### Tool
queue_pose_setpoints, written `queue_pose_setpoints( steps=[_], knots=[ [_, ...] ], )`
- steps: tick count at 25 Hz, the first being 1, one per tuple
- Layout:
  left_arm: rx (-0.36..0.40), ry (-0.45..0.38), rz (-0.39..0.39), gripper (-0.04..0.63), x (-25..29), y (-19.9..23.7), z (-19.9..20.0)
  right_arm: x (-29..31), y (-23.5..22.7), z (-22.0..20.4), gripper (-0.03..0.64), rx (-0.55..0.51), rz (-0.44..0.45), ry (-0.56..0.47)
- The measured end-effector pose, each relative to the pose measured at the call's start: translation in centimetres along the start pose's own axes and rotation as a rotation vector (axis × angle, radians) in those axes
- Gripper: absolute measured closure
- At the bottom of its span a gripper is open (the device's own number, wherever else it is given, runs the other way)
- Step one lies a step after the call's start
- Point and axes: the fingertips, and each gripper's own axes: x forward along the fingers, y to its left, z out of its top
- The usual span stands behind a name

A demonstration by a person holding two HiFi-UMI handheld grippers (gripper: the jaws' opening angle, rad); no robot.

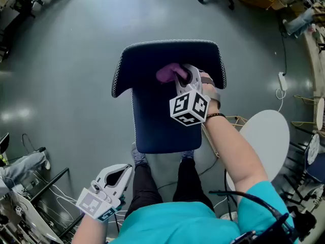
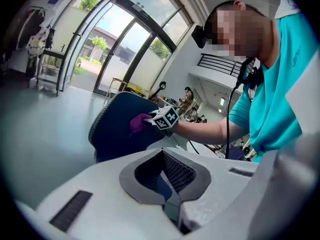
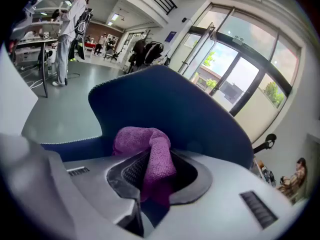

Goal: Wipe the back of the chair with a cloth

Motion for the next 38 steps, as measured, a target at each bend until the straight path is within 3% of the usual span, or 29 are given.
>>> queue_pose_setpoints(
  steps=[8, 15, 20, 29, 34, 38],
  knots=[
    [0.065, 0.061, -0.099, 0.592, 7.3, -6.4, 1.1, -5.7, -8.8, -10.8, 0.528, 0.078, -0.125, 0.075],
    [0.092, 0.075, -0.146, 0.592, 10.4, -9.5, 1.3, -8.0, -11.2, -13.5, 0.528, 0.100, -0.142, 0.065],
    [0.054, 0.040, -0.102, 0.592, 8.6, -8.1, 0.7, -7.5, -8.0, -8.6, 0.528, 0.126, -0.065, -0.026],
    [-0.013, -0.055, 0.046, 0.592, -2.0, -0.4, -0.2, -1.4, 7.3, 8.0, 0.528, 0.024, 0.179, -0.183],
    [-0.063, -0.090, 0.110, 0.592, -8.1, 3.7, -1.6, 1.4, 12.4, 13.0, 0.528, -0.016, 0.218, -0.176],
    [-0.089, -0.101, 0.131, 0.592, -10.3, 5.4, -2.4, 2.3, 12.9, 13.6, 0.528, -0.032, 0.194, -0.156]
  ],
)
